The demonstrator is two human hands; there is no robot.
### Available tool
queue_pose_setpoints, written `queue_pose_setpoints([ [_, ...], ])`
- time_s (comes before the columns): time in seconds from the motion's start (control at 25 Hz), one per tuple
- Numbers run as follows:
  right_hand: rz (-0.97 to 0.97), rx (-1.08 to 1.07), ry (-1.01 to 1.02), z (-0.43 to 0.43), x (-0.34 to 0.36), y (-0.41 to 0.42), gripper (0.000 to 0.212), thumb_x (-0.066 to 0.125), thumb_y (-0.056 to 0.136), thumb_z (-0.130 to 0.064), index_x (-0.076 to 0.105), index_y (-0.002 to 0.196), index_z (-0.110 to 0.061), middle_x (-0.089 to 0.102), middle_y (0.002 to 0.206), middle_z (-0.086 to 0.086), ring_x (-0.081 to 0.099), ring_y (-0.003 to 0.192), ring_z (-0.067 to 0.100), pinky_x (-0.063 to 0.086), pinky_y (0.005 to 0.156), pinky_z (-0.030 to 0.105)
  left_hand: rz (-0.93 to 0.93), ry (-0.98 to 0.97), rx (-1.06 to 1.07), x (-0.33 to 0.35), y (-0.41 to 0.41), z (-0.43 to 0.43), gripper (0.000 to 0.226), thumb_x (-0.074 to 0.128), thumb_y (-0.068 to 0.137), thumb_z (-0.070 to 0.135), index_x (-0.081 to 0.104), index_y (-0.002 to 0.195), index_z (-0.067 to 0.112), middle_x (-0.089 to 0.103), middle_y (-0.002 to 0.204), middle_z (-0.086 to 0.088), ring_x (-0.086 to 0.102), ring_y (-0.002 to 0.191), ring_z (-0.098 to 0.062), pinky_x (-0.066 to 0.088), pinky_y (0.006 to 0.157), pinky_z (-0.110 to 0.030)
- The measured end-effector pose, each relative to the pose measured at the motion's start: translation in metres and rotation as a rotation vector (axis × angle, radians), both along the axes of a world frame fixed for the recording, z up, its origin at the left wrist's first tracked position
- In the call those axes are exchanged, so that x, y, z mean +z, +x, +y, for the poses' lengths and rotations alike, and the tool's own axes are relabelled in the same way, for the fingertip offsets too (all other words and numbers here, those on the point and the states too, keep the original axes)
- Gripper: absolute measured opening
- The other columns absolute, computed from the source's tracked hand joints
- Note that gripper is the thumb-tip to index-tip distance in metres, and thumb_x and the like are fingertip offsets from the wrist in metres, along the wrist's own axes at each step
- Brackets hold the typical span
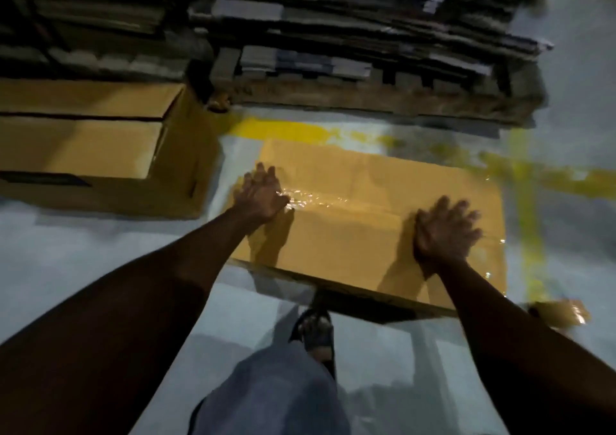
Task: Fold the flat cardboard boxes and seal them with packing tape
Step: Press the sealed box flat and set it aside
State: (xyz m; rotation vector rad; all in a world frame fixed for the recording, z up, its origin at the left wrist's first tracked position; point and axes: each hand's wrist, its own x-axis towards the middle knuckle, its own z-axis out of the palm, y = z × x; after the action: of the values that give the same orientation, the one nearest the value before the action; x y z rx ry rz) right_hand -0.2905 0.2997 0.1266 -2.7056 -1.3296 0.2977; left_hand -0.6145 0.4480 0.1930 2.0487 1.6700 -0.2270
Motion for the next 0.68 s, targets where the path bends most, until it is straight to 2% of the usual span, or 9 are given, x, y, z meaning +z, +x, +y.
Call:
queue_pose_setpoints([
  [0.08,-0.075,-0.121,-0.010,-0.008,-0.019,0.023,0.077,0.022,0.093,-0.064,0.024,0.153,-0.015,0.015,0.159,0.026,0.013,0.143,0.054,0.011,0.111,0.071,-0.026,-0.038,0.107,-0.027,-0.016,0.005,0.088,0.048,0.096,0.049,-0.006,0.154,0.011,-0.013,0.160,-0.017,0.004,0.146,-0.044,0.018,0.115,-0.053],
  [0.16,-0.113,-0.276,0.057,-0.001,-0.026,0.047,0.072,0.032,0.094,-0.057,0.024,0.152,-0.016,0.020,0.158,0.025,0.022,0.140,0.055,0.015,0.109,0.071,-0.121,0.005,0.259,-0.044,-0.018,0.017,0.093,0.054,0.093,0.050,-0.003,0.154,0.010,0.005,0.159,-0.022,0.021,0.142,-0.044,0.028,0.112,-0.050],
  [0.28,0.019,-0.561,0.132,0.011,-0.017,0.071,0.066,0.035,0.096,-0.050,0.026,0.150,-0.013,0.037,0.148,0.024,0.042,0.129,0.048,0.032,0.105,0.059,-0.223,-0.017,0.511,-0.047,-0.003,0.039,0.088,0.066,0.084,0.046,0.019,0.150,0.010,0.035,0.148,-0.021,0.039,0.132,-0.041,0.038,0.104,-0.047],
  [0.36,0.052,-0.605,0.181,0.006,-0.009,0.073,0.058,0.040,0.094,-0.046,0.040,0.137,-0.008,0.049,0.134,0.022,0.050,0.121,0.043,0.039,0.098,0.053,-0.212,-0.012,0.601,-0.037,0.009,0.040,0.084,0.068,0.079,0.047,0.030,0.144,0.009,0.041,0.142,-0.018,0.042,0.128,-0.041,0.040,0.102,-0.047],
  [0.44,0.096,-0.649,0.259,-0.001,0.000,0.070,0.052,0.042,0.092,-0.044,0.047,0.128,-0.007,0.053,0.129,0.021,0.052,0.120,0.041,0.040,0.097,0.051,-0.244,-0.006,0.657,-0.027,0.012,0.033,0.083,0.065,0.077,0.051,0.033,0.141,0.010,0.042,0.141,-0.017,0.042,0.127,-0.041,0.039,0.103,-0.048],
  [0.6,0.135,-0.748,0.420,-0.011,0.043,0.063,0.053,0.045,0.089,-0.042,0.047,0.130,-0.010,0.056,0.130,0.017,0.052,0.121,0.037,0.036,0.099,0.048,-0.458,0.073,0.684,-0.015,-0.002,0.021,0.087,0.053,0.055,0.065,0.048,0.128,0.020,0.058,0.125,-0.011,0.056,0.113,-0.037,0.045,0.096,-0.051],
  [0.68,0.158,-0.726,0.541,-0.016,0.075,0.067,0.053,0.045,0.092,-0.040,0.044,0.135,-0.009,0.054,0.133,0.017,0.049,0.125,0.034,0.034,0.100,0.047,-0.568,0.143,0.663,0.009,0.004,0.016,0.080,0.054,0.059,0.059,0.049,0.128,0.019,0.061,0.122,-0.011,0.060,0.107,-0.033,0.050,0.092,-0.048],
])
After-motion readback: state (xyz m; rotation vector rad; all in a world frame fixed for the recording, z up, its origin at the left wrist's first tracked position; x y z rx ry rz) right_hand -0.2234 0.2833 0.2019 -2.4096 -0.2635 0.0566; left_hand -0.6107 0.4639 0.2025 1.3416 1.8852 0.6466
